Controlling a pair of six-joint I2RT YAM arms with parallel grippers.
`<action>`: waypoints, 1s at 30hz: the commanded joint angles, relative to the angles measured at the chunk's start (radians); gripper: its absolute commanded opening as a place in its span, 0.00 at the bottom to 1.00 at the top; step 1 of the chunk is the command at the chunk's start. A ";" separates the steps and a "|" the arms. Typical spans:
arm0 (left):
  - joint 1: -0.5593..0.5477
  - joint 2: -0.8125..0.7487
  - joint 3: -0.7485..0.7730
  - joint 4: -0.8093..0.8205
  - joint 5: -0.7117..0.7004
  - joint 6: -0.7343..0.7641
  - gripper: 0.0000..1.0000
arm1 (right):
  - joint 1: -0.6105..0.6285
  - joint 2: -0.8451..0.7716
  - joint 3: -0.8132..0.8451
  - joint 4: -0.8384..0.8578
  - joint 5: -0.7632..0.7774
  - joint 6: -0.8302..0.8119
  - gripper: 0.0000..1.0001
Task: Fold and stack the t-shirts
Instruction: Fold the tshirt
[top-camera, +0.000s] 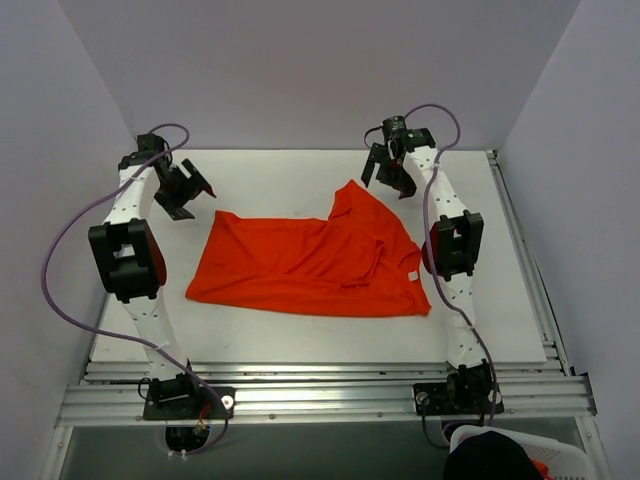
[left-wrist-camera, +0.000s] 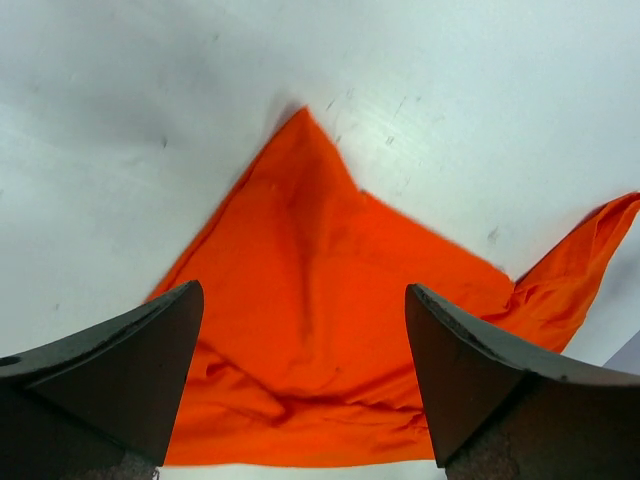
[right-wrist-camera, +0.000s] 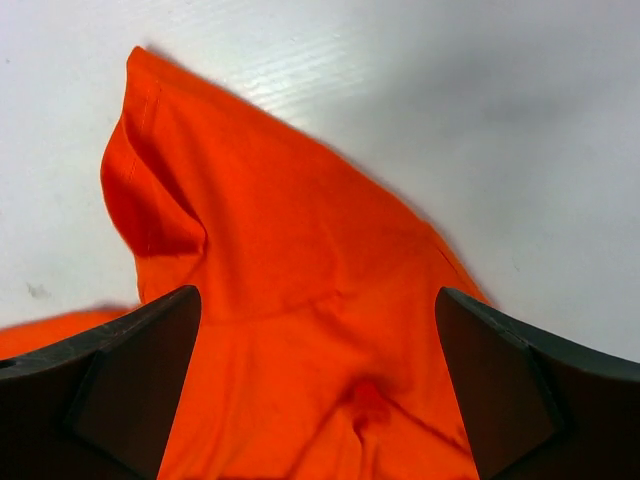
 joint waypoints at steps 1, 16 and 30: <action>0.006 0.088 0.165 0.019 0.086 0.074 0.91 | -0.040 0.080 0.046 0.079 -0.177 -0.037 1.00; 0.012 0.277 0.252 0.115 0.058 0.114 0.90 | -0.031 0.314 -0.089 0.617 -0.322 0.046 1.00; 0.014 0.294 0.100 0.244 0.098 0.090 0.90 | 0.046 0.308 -0.281 0.661 -0.250 0.055 0.83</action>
